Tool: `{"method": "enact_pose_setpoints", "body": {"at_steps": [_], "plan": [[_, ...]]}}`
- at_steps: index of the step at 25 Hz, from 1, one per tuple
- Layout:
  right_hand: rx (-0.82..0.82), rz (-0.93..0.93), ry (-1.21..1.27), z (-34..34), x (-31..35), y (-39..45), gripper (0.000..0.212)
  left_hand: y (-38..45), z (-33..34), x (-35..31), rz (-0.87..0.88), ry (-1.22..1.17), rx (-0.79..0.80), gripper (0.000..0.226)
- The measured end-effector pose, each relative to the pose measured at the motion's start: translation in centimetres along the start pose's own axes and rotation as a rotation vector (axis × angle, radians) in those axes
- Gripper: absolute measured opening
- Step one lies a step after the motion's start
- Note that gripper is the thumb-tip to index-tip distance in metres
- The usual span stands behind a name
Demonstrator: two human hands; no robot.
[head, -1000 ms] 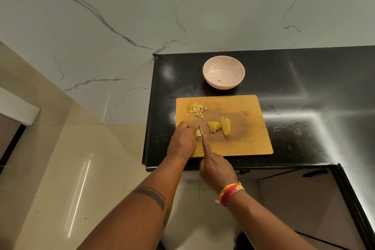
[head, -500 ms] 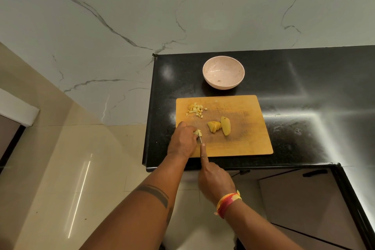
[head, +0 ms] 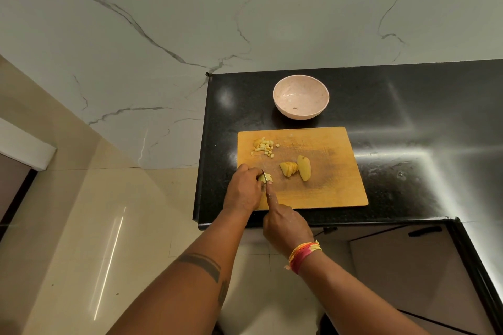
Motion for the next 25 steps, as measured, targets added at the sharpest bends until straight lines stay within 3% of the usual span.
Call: {"method": "enact_pose_setpoints", "body": {"at_steps": [13,18,25], "plan": [[0.069,0.034,-0.010,0.5,-1.5,-3.6,0.083,0.3,0.1,0.1,-0.043,0.034,0.011,0.028],[0.017,-0.007,0.038,-0.1,0.2,-1.9,0.078,-0.1,0.1,0.9,-0.050,-0.063,0.008,0.033],[0.036,-0.004,0.018,0.3,0.5,0.0,0.076,0.0,0.0,0.6,-0.037,-0.022,-0.018,0.028]]}}
Point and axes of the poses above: each hand's wrist, its own y-axis towards the middle knuckle, its own z-axis out of the palm, x = y × z, the point moved 7 cm from there along y, towards the middle knuckle, and after that the axes turned 14 degrees about y, right-handed, at the moved point
